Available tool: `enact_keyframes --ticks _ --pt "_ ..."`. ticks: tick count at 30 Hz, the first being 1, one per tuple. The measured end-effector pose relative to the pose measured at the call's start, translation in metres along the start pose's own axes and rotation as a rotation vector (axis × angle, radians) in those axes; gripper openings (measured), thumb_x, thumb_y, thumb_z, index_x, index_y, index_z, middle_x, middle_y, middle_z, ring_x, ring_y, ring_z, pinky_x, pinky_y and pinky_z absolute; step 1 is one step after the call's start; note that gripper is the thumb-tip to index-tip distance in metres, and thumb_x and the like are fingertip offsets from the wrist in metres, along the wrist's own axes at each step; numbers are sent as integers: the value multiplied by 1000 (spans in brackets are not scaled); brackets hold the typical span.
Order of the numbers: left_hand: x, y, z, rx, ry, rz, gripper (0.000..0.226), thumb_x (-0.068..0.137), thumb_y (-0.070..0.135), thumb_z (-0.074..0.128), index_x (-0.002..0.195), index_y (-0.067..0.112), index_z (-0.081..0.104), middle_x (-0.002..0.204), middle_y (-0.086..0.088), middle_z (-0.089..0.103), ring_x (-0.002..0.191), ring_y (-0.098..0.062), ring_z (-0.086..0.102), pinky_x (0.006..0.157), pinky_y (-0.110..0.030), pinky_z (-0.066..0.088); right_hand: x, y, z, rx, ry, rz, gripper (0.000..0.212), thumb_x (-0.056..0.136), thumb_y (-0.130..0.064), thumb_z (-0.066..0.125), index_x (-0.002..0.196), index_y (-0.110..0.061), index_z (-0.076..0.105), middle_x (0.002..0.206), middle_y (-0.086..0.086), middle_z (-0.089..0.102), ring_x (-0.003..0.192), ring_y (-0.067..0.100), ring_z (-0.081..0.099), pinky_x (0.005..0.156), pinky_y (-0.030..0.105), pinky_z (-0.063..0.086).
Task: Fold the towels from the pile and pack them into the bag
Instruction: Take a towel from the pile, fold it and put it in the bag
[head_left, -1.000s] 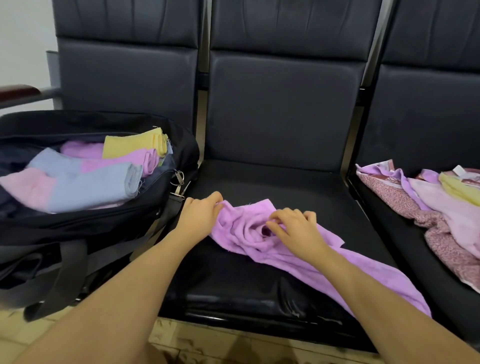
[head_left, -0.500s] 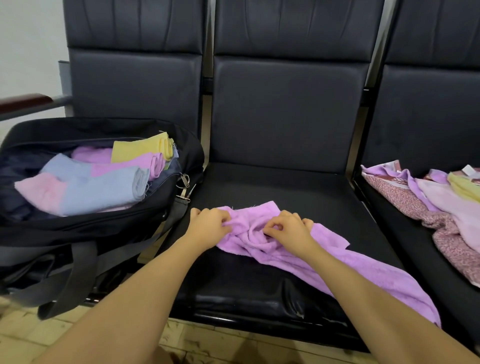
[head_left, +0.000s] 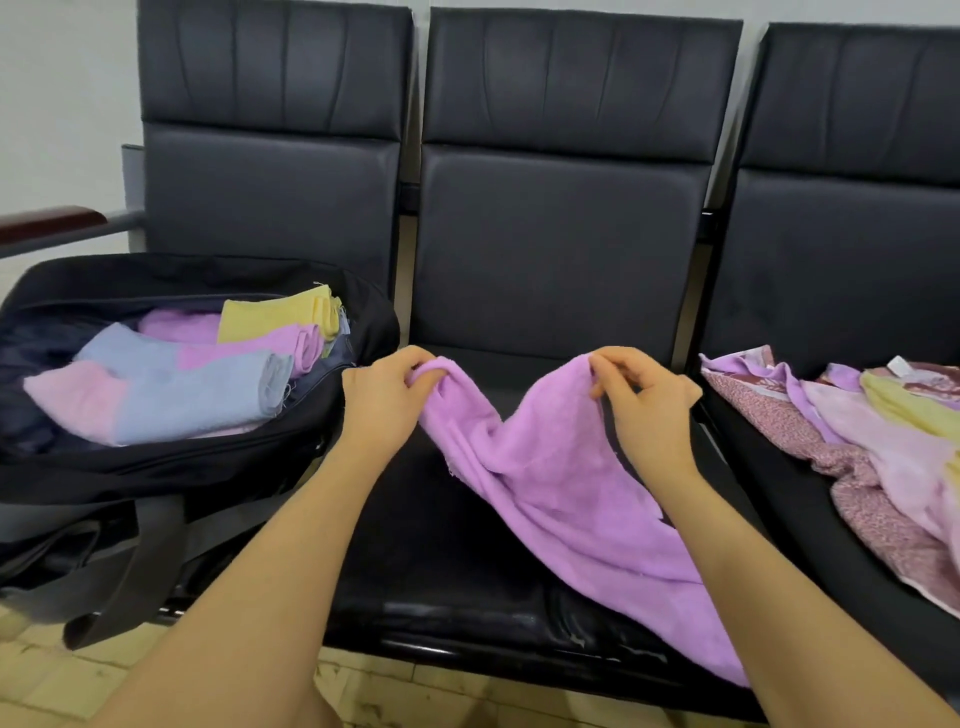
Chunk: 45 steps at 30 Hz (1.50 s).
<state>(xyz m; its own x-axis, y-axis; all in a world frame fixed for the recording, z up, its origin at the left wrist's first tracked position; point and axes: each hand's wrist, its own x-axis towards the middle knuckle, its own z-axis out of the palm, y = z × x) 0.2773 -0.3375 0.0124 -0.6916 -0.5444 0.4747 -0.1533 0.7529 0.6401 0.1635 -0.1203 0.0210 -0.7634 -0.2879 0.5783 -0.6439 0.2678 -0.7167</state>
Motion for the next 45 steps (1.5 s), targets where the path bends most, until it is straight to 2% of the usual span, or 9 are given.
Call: enact_keyframes --ticks 4,7,9,12,16,23,29,38,45 --pt "-2 14 -5 -139 -3 45 14 94 20 56 101 25 67 92 5 66 90 -16 61 92 -49 47 1 -8 -4 -22 38 2 29 99 -25 49 82 -47 57 81 -23 63 103 27 51 86 19 30" --pt "-3 24 -8 -240 7 35 25 95 16 55 117 17 66 113 -2 66 104 -12 59 89 -21 47 2 -12 -5 43 36 11 30 98 -23 48 82 -46 58 79 -19 64 96 26 58 93 41 42" --pt "-6 29 -8 -346 -3 -22 31 94 13 56 125 13 61 122 -3 63 105 -5 54 81 -7 42 2 -16 -6 20 31 73 24 97 -22 48 82 -38 58 73 -13 64 97 22 58 91 37 35" --pt "-7 28 -7 -402 -67 -95 40 94 9 54 134 11 53 133 -6 57 115 -7 52 94 -18 43 3 -21 -9 135 38 174 14 93 -20 53 84 -28 59 63 -9 65 76 8 62 93 41 42" --pt "-7 23 -5 -301 -185 -83 49 95 2 47 142 14 43 140 -7 49 128 -19 47 106 -31 39 1 -19 -12 280 -38 338 11 92 -9 56 84 -13 63 70 -2 67 64 6 60 71 22 48" --pt "-23 -6 18 -182 -327 -110 39 85 -4 54 122 8 58 94 2 63 99 -19 62 88 -26 48 -23 11 0 -120 -629 349 3 82 -13 70 81 -12 68 80 1 67 64 13 60 70 32 51" --pt "-21 -8 18 2 -268 44 26 90 6 49 94 20 71 98 -1 67 89 -16 61 83 -32 51 -31 17 -2 -442 -1027 327 21 73 -29 79 86 -27 64 89 0 64 65 15 63 66 24 44" --pt "-9 5 3 -57 -77 73 25 93 19 58 117 14 66 104 -5 67 95 -17 62 86 -27 48 -25 -4 -22 15 -349 85 12 87 -11 67 83 -22 71 84 -8 70 82 9 64 73 24 51" --pt "1 35 -25 -266 46 111 5 90 18 63 95 17 65 84 7 64 75 2 58 67 -6 42 -19 -34 -42 -122 16 -205 9 90 -13 65 92 -16 72 95 -4 42 80 -3 48 71 11 41"
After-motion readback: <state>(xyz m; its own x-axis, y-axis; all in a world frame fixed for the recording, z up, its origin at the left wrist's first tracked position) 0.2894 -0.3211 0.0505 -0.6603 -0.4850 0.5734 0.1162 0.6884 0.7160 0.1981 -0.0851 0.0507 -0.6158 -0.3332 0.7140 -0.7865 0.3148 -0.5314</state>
